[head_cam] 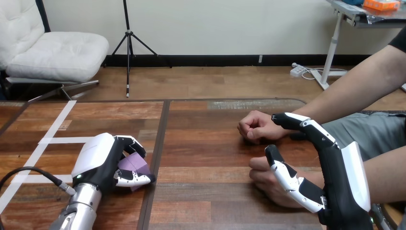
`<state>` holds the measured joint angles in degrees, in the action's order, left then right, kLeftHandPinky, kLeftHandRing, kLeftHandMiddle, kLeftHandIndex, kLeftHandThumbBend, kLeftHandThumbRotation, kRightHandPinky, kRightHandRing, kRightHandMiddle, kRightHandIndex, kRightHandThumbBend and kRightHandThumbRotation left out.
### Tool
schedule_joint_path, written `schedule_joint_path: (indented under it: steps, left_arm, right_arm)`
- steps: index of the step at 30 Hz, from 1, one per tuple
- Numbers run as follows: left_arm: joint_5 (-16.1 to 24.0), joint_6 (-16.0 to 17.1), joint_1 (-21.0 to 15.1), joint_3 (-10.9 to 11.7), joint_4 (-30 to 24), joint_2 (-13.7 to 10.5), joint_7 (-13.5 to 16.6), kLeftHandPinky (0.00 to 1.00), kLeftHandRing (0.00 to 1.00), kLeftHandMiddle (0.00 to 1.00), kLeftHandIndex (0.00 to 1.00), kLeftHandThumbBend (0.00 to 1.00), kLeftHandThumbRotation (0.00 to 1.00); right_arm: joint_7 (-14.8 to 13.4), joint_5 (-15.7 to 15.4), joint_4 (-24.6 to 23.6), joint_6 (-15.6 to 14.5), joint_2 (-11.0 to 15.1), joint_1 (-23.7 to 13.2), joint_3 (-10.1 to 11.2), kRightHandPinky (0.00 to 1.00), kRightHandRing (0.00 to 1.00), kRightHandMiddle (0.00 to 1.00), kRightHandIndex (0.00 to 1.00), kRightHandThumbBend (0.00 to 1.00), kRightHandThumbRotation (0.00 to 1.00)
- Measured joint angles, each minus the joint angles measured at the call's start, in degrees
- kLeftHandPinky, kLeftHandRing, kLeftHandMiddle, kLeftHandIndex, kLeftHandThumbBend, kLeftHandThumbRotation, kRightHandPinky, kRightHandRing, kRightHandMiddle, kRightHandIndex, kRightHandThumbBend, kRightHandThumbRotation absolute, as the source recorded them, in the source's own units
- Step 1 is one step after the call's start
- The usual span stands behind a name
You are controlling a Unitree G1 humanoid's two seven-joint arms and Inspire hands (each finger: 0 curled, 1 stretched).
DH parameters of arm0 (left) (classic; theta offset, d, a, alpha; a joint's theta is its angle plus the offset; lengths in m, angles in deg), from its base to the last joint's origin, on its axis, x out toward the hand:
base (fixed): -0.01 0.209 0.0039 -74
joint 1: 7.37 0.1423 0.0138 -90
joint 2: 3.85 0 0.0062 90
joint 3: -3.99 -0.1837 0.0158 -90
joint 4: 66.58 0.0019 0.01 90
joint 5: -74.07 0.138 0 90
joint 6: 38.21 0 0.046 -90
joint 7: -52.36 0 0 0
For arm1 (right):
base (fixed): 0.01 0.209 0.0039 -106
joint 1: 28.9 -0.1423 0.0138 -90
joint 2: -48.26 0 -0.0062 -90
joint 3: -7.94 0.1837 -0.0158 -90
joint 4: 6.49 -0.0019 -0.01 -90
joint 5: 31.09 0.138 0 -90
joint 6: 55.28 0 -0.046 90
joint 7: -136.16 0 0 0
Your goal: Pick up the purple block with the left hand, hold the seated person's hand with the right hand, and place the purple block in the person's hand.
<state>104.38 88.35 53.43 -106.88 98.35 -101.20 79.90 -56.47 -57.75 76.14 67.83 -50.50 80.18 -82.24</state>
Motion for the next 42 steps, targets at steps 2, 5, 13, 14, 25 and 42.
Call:
schedule_joint_path:
  steps: [2, 5, 13, 14, 25, 42]
  left_arm:
    - [-0.48, 0.53, 0.17, 0.24, 0.00, 0.09, -0.21, 0.39, 0.44, 0.50, 0.52, 0.63, 0.02]
    - [-0.73, 1.16, 0.37, 0.66, -0.01, 0.25, -0.36, 0.39, 0.43, 0.50, 0.52, 0.63, 0.03]
    - [-1.23, 2.87, 1.12, 1.69, -0.15, 0.78, -0.75, 0.39, 0.44, 0.50, 0.52, 0.64, 0.04]
    - [-1.37, 3.11, 1.23, 1.79, -0.19, 0.88, -0.78, 0.39, 0.44, 0.50, 0.52, 0.64, 0.04]
    - [-2.41, 5.59, 2.55, 2.78, -0.93, 1.88, -1.18, 0.38, 0.43, 0.50, 0.53, 0.65, 0.07]
    - [-2.85, 7.77, 3.31, 3.83, -1.81, 2.59, -1.25, 0.37, 0.43, 0.50, 0.53, 0.65, 0.07]
  right_arm:
    - [0.00, 0.01, 0.00, 0.00, 0.00, 0.00, 0.02, 0.68, 0.75, 0.74, 0.72, 0.40, 0.38]
    - [0.01, 0.01, 0.00, 0.00, 0.02, -0.01, 0.05, 0.68, 0.75, 0.75, 0.72, 0.41, 0.38]
    - [0.02, -0.03, 0.00, -0.01, 0.02, -0.01, 0.29, 0.69, 0.75, 0.75, 0.73, 0.43, 0.38]
    - [0.02, -0.04, 0.00, -0.01, 0.02, -0.02, 0.35, 0.69, 0.75, 0.75, 0.73, 0.43, 0.37]
    - [0.03, -0.19, 0.00, -0.05, 0.32, -0.14, 0.96, 0.70, 0.76, 0.75, 0.74, 0.45, 0.36]
    - [3.22, -3.80, -2.78, -6.05, 3.82, -0.18, 1.97, 0.72, 0.79, 0.81, 0.79, 0.59, 0.25]
